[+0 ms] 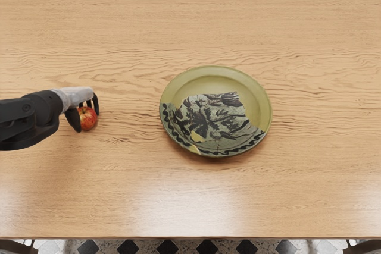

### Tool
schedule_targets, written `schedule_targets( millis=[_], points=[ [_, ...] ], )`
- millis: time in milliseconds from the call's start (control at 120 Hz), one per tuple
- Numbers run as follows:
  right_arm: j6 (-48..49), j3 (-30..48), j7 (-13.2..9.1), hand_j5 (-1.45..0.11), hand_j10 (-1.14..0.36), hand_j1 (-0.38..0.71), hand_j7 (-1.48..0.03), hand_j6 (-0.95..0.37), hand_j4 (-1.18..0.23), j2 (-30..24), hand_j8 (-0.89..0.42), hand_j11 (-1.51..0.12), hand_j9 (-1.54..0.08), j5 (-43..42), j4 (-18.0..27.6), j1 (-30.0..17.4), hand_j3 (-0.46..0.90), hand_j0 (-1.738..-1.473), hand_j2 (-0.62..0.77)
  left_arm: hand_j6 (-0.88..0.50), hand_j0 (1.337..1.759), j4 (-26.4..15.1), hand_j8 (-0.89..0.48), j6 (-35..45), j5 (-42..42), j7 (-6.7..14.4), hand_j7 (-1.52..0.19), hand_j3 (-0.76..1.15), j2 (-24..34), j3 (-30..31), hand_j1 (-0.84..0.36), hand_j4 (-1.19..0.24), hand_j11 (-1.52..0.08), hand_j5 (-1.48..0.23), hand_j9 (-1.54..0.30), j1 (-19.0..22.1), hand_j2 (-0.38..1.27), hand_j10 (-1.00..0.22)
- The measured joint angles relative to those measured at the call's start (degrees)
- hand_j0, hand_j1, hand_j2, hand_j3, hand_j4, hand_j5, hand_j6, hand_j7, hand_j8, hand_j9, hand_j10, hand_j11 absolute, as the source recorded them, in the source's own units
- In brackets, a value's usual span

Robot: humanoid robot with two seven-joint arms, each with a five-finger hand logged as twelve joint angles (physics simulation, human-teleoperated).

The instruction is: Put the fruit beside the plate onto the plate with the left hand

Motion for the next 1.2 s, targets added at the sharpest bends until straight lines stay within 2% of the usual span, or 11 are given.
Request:
schedule_targets(
  millis=[25,67,333,592,717,800,967,1092,1200],
  points=[
    [0.00,0.00,0.00,-0.02,-0.01,-0.33,-0.02,-0.01,-0.01,0.00,-0.01,-0.02,-0.02,0.00,0.00,0.00,0.00,-1.658,0.00,-0.43,1.650,0.04,-0.50,0.08,0.20,0.01,-0.81,0.00,-0.04,-0.05,-0.27,-0.58,-0.83,-0.79,-0.83,0.29,0.12,-0.61],
    [0.00,0.00,0.00,-0.02,-0.01,-0.33,-0.02,-0.01,-0.01,0.00,-0.01,-0.02,-0.02,0.01,0.00,0.00,0.00,-1.658,0.00,-0.41,1.650,0.10,-0.49,0.20,0.27,-0.01,-0.81,0.00,-0.04,-0.09,-0.29,-0.57,-0.85,-0.79,-0.86,0.36,0.20,-0.63],
    [0.00,0.02,0.01,-0.02,-0.01,-0.33,-0.02,-0.01,-0.01,0.00,-0.01,-0.02,-0.02,0.03,0.00,0.01,0.00,-1.658,0.00,-0.33,1.648,0.27,-0.42,-0.12,-0.31,0.01,-0.90,0.00,-0.04,-0.22,-0.34,-0.48,-0.92,-0.91,-0.92,0.17,0.21,-0.67],
    [0.00,0.06,0.07,-0.02,-0.01,-0.33,-0.02,-0.01,-0.01,0.00,-0.01,-0.02,-0.02,-0.01,0.00,0.02,0.00,-1.658,0.00,-0.32,1.649,0.22,-0.42,-0.16,-1.11,0.00,-0.91,0.00,0.13,-1.08,-0.34,-0.46,-0.92,-0.94,-0.93,-0.87,0.21,-0.68],
    [0.00,0.07,0.08,-0.02,-0.01,-0.33,-0.02,-0.01,-0.01,0.00,-0.01,-0.02,-0.02,0.01,0.00,0.02,0.00,-1.658,0.00,-0.32,1.649,0.18,-0.42,-0.38,-2.18,0.00,-0.91,0.00,0.20,-3.87,-0.34,-0.46,-0.92,-0.94,-0.92,-1.32,0.20,-0.67],
    [0.00,0.07,0.10,-0.02,-0.01,-0.33,-0.02,-0.01,-0.01,0.00,-0.01,-0.02,-0.02,0.02,0.00,0.02,0.00,-1.658,0.00,-0.35,1.649,0.29,-0.45,-0.49,-4.86,-0.02,-0.91,0.00,-0.06,-5.92,-0.29,-0.48,-0.91,-0.94,-0.92,-4.65,0.13,-0.67],
    [0.00,0.05,0.14,-0.02,-0.01,-0.33,-0.02,-0.01,-0.01,0.00,-0.01,-0.02,-0.02,0.02,0.00,0.02,0.00,-1.658,0.00,-0.38,1.650,0.35,-0.48,-0.57,-9.21,-0.04,-0.91,0.00,-0.34,-7.40,-0.26,-0.52,-0.91,-0.92,-0.91,-8.55,0.12,-0.67],
    [0.00,0.06,0.16,-0.02,-0.01,-0.33,-0.02,-0.01,-0.01,0.00,-0.01,-0.02,-0.02,0.02,0.00,0.02,0.00,-1.658,0.00,-0.39,1.650,0.31,-0.49,-0.69,-12.46,-0.04,-0.91,0.00,-3.07,-8.50,-0.25,-0.53,-0.91,-0.92,-0.91,-11.43,0.10,-0.67],
    [0.00,0.07,0.16,-0.02,-0.01,-0.33,-0.02,-0.01,-0.01,0.00,-0.01,-0.02,-0.02,0.01,0.00,0.02,0.00,-1.658,0.00,-0.37,1.651,0.33,-0.47,-0.78,-14.88,-0.03,-0.92,0.00,-5.64,-9.95,-0.29,-0.51,-0.91,-0.92,-0.91,-12.10,0.17,-0.67]
  ],
)
